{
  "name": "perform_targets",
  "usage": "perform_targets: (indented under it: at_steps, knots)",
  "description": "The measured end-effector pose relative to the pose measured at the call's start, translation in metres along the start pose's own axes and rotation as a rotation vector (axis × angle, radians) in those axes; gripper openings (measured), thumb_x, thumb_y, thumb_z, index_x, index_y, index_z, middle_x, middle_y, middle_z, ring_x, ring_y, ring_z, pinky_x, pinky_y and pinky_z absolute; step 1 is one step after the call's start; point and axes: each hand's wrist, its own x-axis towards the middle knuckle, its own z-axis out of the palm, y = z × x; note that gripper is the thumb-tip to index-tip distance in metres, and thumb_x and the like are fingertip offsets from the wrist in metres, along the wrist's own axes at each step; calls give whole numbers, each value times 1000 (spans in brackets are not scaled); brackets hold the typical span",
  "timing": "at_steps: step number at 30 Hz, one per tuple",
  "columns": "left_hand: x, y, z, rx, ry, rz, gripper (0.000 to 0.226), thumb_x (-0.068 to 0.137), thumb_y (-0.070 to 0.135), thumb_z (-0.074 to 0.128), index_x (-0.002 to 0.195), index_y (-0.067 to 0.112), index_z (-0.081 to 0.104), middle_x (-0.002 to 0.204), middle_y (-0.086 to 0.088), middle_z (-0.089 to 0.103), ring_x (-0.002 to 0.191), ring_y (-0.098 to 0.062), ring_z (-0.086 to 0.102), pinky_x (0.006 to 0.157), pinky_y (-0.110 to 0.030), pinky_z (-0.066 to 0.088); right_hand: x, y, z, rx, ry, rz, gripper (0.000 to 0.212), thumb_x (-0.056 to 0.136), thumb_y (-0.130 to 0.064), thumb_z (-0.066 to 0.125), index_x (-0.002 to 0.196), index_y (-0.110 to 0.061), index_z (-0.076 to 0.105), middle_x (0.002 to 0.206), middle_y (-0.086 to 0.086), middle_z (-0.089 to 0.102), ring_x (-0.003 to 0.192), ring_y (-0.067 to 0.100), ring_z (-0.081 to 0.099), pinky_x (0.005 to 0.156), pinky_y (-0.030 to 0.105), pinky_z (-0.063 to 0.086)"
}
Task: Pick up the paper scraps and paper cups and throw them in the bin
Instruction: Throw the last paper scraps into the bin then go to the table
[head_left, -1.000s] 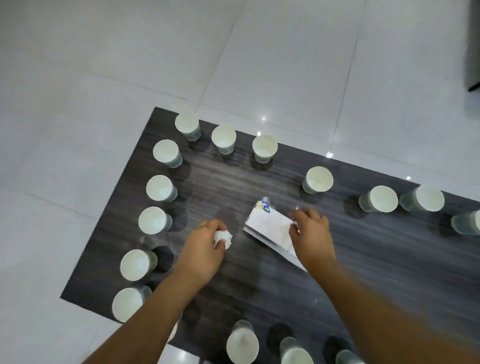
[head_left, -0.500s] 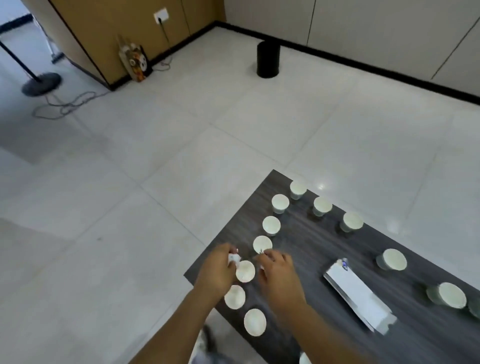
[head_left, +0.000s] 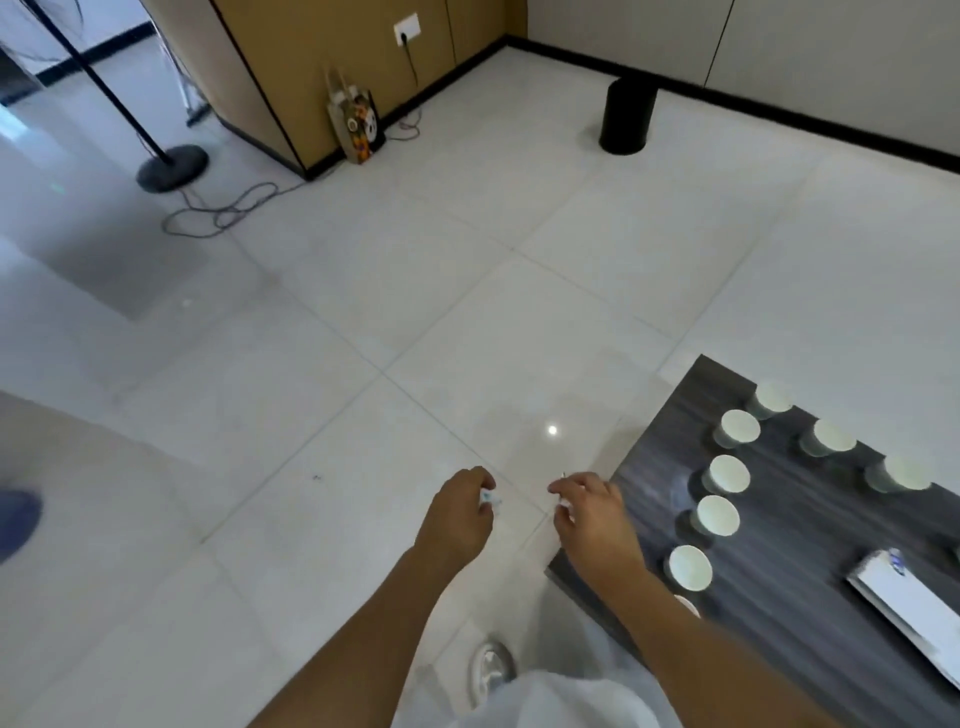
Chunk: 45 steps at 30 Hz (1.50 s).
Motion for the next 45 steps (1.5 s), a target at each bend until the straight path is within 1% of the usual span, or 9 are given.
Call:
perform_targets:
  at_steps: [10, 19, 21, 26, 31, 34, 39, 42, 45]
  knots:
    - [118, -17, -73, 17, 13, 23, 24, 90, 7, 46, 110, 8, 59, 109, -6, 60, 99, -17, 57, 79, -16, 39, 125, -49, 1, -15, -7, 15, 34, 99, -15, 44, 128, -26, 57, 137, -3, 48, 126, 16, 36, 96, 23, 44]
    - [320, 37, -131, 17, -14, 59, 25, 89, 2, 44, 109, 6, 59, 106, -4, 62, 88, -9, 55, 65, -6, 35, 327, -59, -66, 15, 87, 8, 33, 97, -13, 47, 126, -23, 59, 131, -2, 52, 121, 15, 41, 89, 22, 46]
    - [363, 57, -141, 0, -18, 71, 24, 89, 3, 44, 108, 5, 59, 105, -5, 62, 89, -10, 56, 68, -5, 39, 363, -57, -89, 8, 105, 21, 33, 96, -12, 47, 126, -23, 60, 130, -3, 53, 120, 16, 41, 88, 23, 47]
    - [464, 99, -158, -77, -64, 72, 21, 87, 1, 43, 101, 3, 58, 103, -11, 64, 98, -20, 64, 86, -33, 52, 449, -40, -142, -1, 129, 90, 33, 97, -13, 46, 126, -24, 58, 131, -4, 51, 122, 15, 40, 91, 24, 48]
    - [579, 129, -169, -18, -84, 126, 22, 88, 3, 48, 106, 5, 59, 105, -4, 61, 96, -15, 59, 83, -19, 46, 550, -20, -180, -10, 121, 127, 35, 98, -13, 44, 129, -24, 57, 132, -4, 50, 122, 15, 40, 91, 24, 48]
    - [661, 154, -183, -45, -99, 155, 18, 87, 1, 47, 100, 4, 59, 94, 1, 60, 81, -6, 58, 69, -8, 43, 627, -15, -209, -4, 155, 141, 35, 98, -13, 44, 128, -23, 57, 131, -3, 51, 121, 15, 41, 91, 22, 47]
    - [784, 212, -209, -91, -157, 180, 18, 84, -3, 43, 88, 7, 57, 82, 3, 61, 82, -13, 64, 74, -22, 51, 748, -13, -271, 4, 203, 160, 34, 97, -13, 44, 128, -21, 58, 130, -1, 52, 121, 17, 42, 89, 25, 49]
    - [848, 246, -222, -74, -142, 202, 18, 85, -2, 44, 87, 11, 57, 76, 14, 56, 71, 5, 58, 65, -9, 45, 809, -9, -312, 14, 224, 169, 35, 97, -12, 44, 127, -21, 58, 129, -1, 53, 120, 17, 42, 87, 25, 48]
    - [913, 277, -223, -50, -167, 201, 18, 86, 0, 44, 89, 11, 58, 79, 13, 55, 69, 12, 55, 63, -9, 45, 864, 8, -345, 19, 221, 196, 34, 97, -13, 44, 127, -22, 58, 128, -2, 52, 120, 16, 42, 87, 26, 48]
